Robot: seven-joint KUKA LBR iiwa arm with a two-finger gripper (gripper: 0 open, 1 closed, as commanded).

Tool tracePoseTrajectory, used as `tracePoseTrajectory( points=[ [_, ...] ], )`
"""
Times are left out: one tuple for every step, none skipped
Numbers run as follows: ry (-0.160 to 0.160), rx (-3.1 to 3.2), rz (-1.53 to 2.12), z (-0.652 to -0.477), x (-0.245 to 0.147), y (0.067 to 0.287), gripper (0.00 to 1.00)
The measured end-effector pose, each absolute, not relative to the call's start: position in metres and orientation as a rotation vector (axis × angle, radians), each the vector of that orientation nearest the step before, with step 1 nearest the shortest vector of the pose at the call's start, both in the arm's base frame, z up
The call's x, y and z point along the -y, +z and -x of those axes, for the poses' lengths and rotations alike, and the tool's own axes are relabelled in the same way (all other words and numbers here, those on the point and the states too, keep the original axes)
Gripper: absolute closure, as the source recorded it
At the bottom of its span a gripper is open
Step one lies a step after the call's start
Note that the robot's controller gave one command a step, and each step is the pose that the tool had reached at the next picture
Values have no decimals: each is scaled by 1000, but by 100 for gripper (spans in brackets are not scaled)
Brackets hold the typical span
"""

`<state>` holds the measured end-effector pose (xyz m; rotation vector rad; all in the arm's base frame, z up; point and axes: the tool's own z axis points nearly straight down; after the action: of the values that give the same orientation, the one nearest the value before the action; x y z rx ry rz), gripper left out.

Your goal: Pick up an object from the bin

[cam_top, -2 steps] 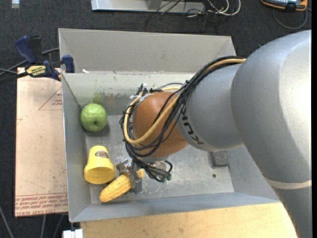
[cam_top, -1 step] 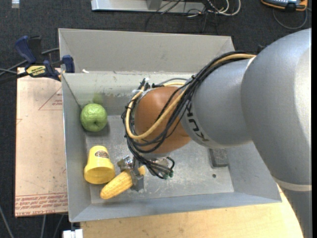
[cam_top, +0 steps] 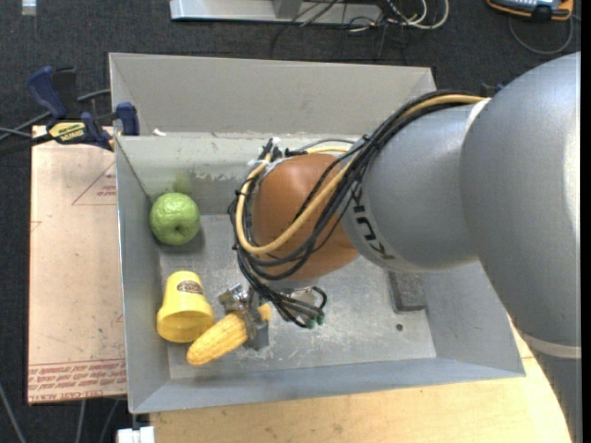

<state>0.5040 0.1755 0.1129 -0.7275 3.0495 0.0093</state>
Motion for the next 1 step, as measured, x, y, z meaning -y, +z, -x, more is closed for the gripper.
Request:
tracePoseTrajectory(
  points=[
    [9, -3055, 728, -503, -175, 121, 100]
  ],
)
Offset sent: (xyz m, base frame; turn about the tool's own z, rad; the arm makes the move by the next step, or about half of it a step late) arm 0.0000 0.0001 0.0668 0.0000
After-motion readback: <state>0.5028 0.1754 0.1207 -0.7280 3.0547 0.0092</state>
